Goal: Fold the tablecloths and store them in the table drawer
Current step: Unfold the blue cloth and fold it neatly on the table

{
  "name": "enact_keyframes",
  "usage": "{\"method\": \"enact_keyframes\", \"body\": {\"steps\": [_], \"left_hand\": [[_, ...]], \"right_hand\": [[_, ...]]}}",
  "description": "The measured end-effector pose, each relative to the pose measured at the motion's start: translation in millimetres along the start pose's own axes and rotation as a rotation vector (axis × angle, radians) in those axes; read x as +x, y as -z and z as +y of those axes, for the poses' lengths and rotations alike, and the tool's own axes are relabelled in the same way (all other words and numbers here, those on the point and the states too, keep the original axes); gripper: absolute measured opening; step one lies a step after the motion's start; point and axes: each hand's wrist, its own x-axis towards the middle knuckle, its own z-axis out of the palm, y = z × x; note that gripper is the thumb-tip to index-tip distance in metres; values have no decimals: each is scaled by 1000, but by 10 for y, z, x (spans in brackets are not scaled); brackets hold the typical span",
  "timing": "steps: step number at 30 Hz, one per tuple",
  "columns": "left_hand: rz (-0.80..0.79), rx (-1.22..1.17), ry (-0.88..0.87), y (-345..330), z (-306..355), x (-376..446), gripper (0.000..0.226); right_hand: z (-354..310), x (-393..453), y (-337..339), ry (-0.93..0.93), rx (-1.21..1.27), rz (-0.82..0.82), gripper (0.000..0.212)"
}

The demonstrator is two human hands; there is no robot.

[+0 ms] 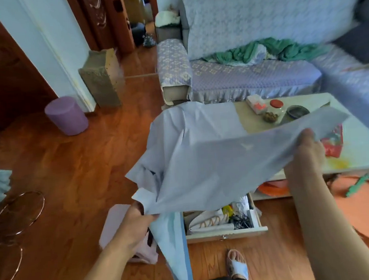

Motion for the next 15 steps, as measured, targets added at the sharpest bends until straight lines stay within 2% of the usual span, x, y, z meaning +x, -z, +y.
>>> {"method": "enact_keyframes", "body": {"steps": [2,4,7,9,11,13,15], "left_hand": [[-90,-22,-12,-25,-35,-35,47],[-131,1,-21,-35,-49,-31,47],[-131,159,-37,-117,-69,-68,39],[-76,130,-57,-176,-74,-37,38],[-58,49,-100,-263,-43,-33,42],[4,-51,-116,-356,-27,-23,48],[84,-174,-60,-427,-16,-45,51]], "right_hand": [[-313,-102,-304,146,-46,-153,28],[-411,-188,-624,164,-147,-319,30],[-291,-436,-1037,208,-384,-670,41],[5,-753,-1253,262,-657,-974,43],[469,-1052,-1325,415,-1104,-1172,36],[901,-1255,-1221,570,-1420,-1174,31],[1202,-1376,-987,650,-1487,-1147,24]]}}
